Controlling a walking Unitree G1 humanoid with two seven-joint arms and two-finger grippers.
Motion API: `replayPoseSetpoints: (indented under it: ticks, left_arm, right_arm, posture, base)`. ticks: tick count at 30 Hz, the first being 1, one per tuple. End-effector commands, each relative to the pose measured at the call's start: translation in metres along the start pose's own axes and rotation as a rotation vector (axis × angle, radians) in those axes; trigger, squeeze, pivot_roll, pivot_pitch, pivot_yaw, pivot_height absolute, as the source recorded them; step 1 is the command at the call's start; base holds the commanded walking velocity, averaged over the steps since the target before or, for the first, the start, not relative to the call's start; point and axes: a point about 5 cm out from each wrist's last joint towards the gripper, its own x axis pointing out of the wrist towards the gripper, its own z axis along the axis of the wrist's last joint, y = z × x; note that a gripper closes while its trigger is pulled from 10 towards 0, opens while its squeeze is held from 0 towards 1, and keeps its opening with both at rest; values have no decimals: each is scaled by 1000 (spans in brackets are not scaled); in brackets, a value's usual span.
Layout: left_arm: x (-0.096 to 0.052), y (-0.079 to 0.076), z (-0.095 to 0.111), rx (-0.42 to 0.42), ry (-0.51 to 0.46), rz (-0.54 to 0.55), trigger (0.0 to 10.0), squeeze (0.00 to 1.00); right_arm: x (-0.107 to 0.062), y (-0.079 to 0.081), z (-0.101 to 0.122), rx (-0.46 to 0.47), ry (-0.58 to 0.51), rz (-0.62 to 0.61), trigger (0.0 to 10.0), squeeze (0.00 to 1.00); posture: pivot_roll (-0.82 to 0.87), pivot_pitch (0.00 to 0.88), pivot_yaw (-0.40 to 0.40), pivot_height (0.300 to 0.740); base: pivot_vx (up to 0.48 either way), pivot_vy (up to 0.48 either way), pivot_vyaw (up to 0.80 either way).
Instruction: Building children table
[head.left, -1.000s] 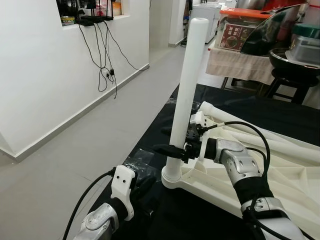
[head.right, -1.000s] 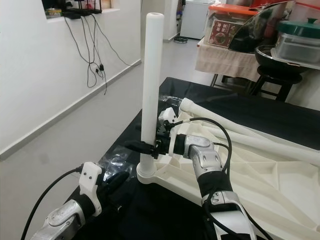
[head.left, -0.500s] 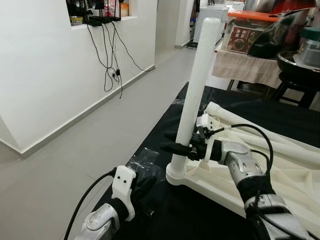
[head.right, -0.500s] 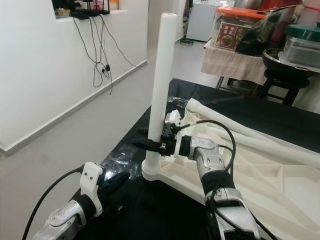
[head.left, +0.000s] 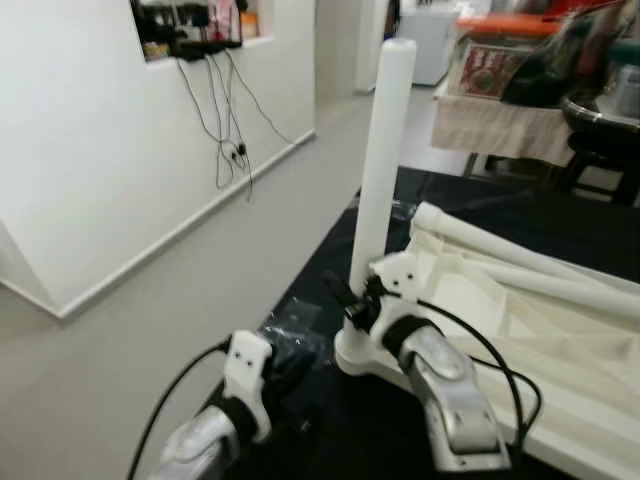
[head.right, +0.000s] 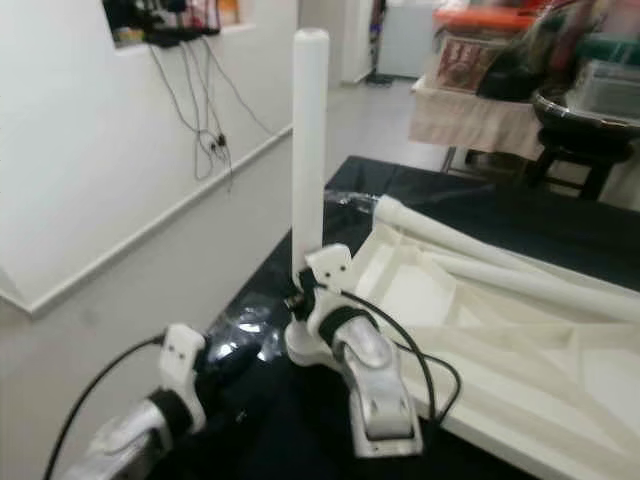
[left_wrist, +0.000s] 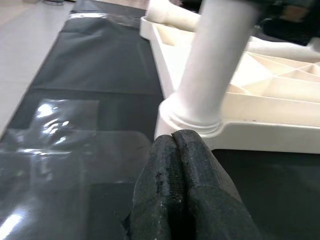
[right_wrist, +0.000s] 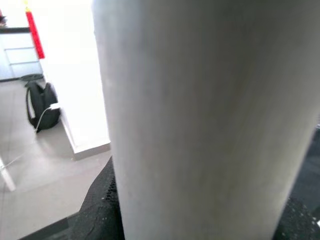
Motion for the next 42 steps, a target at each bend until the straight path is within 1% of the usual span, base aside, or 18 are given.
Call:
replayPoseSetpoints:
  ticks: [1, 2, 5, 7, 8, 9, 10, 11, 14, 15, 18, 24, 25, 26, 29, 35, 41, 42]
  left_arm:
    - [0, 2, -2, 5, 14, 7, 10000, 0]
    - [0, 2, -1, 8, 11, 13, 10000, 0]
    - [1, 2, -1, 10, 10, 16, 10000, 0]
    - [1, 2, -1, 7, 10, 14, 10000, 0]
    - [1, 2, -1, 6, 10, 13, 10000, 0]
    - [1, 2, -1, 6, 10, 13, 10000, 0]
    - [2, 2, -2, 4, 11, 11, 10000, 0]
    - [2, 1, -2, 3, 12, 10, 10000, 0]
    - [4, 0, -3, 3, 11, 7, 10000, 0]
    - [4, 0, -3, 3, 11, 7, 10000, 0]
    - [4, -1, -3, 7, 10, 10, 10000, 0]
    - [5, -2, -3, 10, 9, 11, 10000, 0]
    - [5, -3, -3, 13, 9, 12, 10000, 0]
    - [4, -3, -3, 15, 9, 13, 10000, 0]
    - [4, -4, -3, 17, 8, 14, 10000, 0]
    - [4, -4, -2, 17, 7, 14, 10000, 0]
    - [2, -5, -2, 13, 7, 12, 10000, 0]
    - [1, -6, -2, 13, 7, 12, 10000, 0]
  right_arm:
    - [-3, -5, -31, 32, 136, -22, 10000, 0]
    - [0, 0, -31, 75, 126, 56, 10000, 1000]
    - [-1, 6, -28, 106, 120, 90, 10000, 1000]
    - [1, 13, -18, 124, 72, 243, 10000, 1000]
    - [2, 11, -12, 108, 41, 322, 10000, 1000]
    - [2, 11, -12, 108, 41, 322, 10000, 1000]
    - [2, 7, -8, 99, 29, 425, 10000, 1000]
    - [1, 5, -6, 95, 26, 484, 10000, 0]
    - [6, -18, -2, 47, 39, 675, 10000, 0]
    - [6, -18, -2, 47, 39, 675, 10000, 0]
    - [17, -38, 0, 57, 66, 745, 10000, 0]
    - [25, -49, 0, 126, 89, 745, 9961, 0]
    - [25, -53, -1, 154, 97, 745, 4431, 0]
    - [25, -57, -1, 171, 99, 734, 0, 0]
    - [22, -66, -5, 196, 92, 727, 0, 0]
    - [17, -72, -10, 212, 75, 740, 0, 0]
    - [-1, -79, -24, 154, 64, 674, 0, 0]
    - [-6, -75, -28, 137, 67, 643, 0, 0]
  posture:
    - [16, 0, -45, 740]
    - [19, 0, -47, 740]
    - [19, 0, -47, 740]
    - [19, 0, -49, 740]
    - [23, 0, -49, 740]
    - [23, 0, -49, 740]
    - [25, 0, -50, 740]
    - [25, 0, -50, 740]
    - [33, 0, -59, 740]
    - [33, 0, -59, 740]
    - [48, 0, -67, 740]
    - [66, 0, -74, 740]
    - [71, 0, -78, 740]
    - [73, 0, -78, 740]
    - [72, 0, -78, 740]
    - [64, 0, -70, 740]
    - [61, 0, -74, 740]
    - [62, 0, -90, 740]
  base:
    - [0, 0, 0]
    - [0, 0, 0]
    - [0, 0, 0]
    - [0, 0, 0]
    - [0, 0, 0]
    - [0, 0, 0]
    - [0, 0, 0]
    - [0, 0, 0]
    - [0, 0, 0]
    - [0, 0, 0]
    - [0, 0, 0]
    - [0, 0, 0]
    - [0, 0, 0]
    - [0, 0, 0]
    - [0, 0, 0]
    - [0, 0, 0]
    - [0, 0, 0]
    - [0, 0, 0]
